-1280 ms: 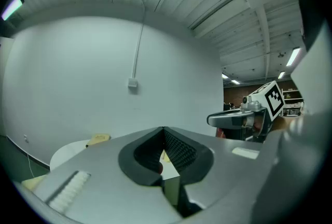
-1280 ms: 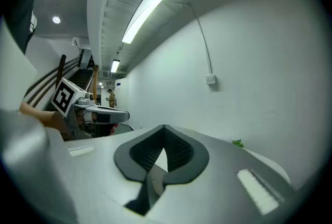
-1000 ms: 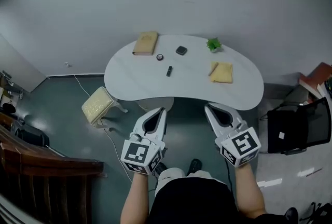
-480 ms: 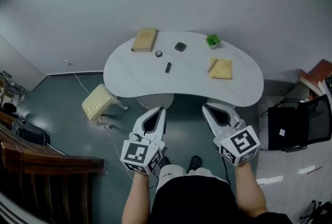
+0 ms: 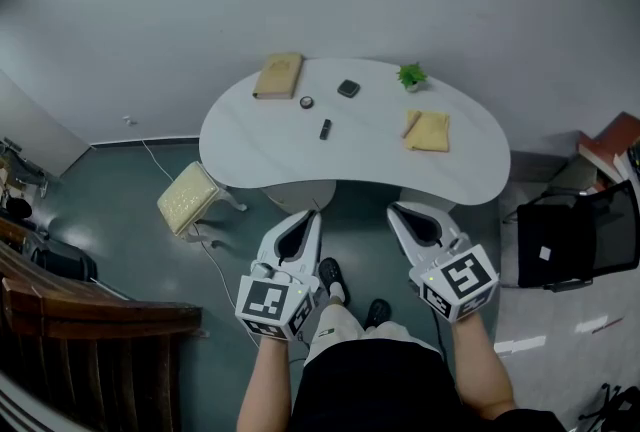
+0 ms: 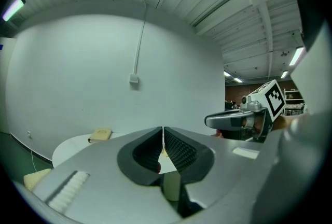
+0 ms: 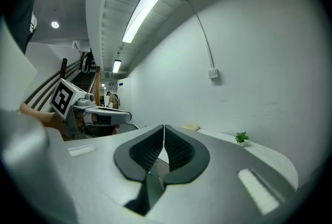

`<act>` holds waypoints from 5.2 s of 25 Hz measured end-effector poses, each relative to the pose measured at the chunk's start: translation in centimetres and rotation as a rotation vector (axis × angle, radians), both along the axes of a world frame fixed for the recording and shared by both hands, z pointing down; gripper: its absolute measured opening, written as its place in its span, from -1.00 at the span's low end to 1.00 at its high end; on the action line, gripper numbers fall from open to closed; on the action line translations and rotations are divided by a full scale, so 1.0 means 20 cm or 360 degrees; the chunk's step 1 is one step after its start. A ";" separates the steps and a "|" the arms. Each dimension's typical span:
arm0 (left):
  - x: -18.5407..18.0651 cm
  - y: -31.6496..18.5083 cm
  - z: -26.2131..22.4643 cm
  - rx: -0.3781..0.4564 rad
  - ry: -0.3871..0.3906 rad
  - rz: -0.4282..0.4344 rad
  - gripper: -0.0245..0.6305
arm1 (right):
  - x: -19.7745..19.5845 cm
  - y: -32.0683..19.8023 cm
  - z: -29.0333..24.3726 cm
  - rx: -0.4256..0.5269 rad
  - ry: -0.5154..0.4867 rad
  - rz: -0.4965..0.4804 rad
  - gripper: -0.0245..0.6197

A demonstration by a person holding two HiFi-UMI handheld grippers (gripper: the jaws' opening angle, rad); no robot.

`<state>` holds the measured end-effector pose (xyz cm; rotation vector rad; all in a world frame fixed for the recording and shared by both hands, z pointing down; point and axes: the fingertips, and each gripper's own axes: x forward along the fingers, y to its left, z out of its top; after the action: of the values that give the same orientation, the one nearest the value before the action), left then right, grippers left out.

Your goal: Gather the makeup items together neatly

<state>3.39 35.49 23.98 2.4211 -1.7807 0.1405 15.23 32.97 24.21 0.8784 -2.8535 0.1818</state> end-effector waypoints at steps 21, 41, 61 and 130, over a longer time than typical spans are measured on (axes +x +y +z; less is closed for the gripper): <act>-0.35 -0.44 0.09 -0.0062 -0.0010 0.0130 -0.42 | -0.41 -0.38 0.00 -0.0014 0.0026 -0.0027 -0.40; -0.63 -0.95 0.14 -0.0067 -0.0029 0.0285 -0.33 | -0.69 -0.86 0.02 -0.0039 0.0042 0.0127 -0.24; -0.62 -1.22 0.43 -0.0253 -0.0010 0.0313 -0.31 | -0.70 -1.12 0.24 -0.0212 0.0073 0.0177 -0.24; -0.58 -1.89 1.77 -0.1159 -0.0205 0.0086 -0.63 | -0.66 -1.85 0.85 -0.0627 0.0208 -0.0036 -0.24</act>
<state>-8.24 -2.24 59.40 1.9484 -1.3653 0.8084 2.09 -4.04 41.12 0.7437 -2.5740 0.6324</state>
